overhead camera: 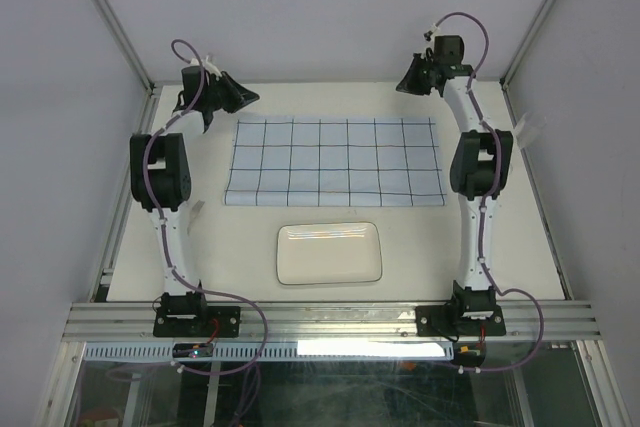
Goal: Set the dinner table for one person
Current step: Flatten out the napkin at the center of the board.
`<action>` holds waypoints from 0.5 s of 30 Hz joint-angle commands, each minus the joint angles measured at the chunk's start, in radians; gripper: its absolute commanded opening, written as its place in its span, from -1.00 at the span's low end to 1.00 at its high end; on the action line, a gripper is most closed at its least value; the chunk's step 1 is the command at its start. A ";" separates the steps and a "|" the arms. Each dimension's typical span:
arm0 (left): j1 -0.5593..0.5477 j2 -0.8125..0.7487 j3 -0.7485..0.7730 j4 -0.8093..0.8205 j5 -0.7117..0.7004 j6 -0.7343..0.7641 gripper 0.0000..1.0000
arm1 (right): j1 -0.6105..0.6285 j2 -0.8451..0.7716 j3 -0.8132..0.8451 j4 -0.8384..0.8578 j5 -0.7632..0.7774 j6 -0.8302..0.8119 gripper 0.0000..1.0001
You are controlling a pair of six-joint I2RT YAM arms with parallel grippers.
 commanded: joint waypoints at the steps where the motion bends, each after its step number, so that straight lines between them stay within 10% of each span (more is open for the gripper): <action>1: 0.008 0.067 0.124 0.014 -0.021 0.023 -0.96 | -0.004 0.080 0.095 0.026 -0.037 0.019 -1.00; 15: 0.011 0.160 0.210 -0.093 -0.084 0.105 -0.94 | -0.024 0.121 0.037 0.104 -0.053 0.029 -1.00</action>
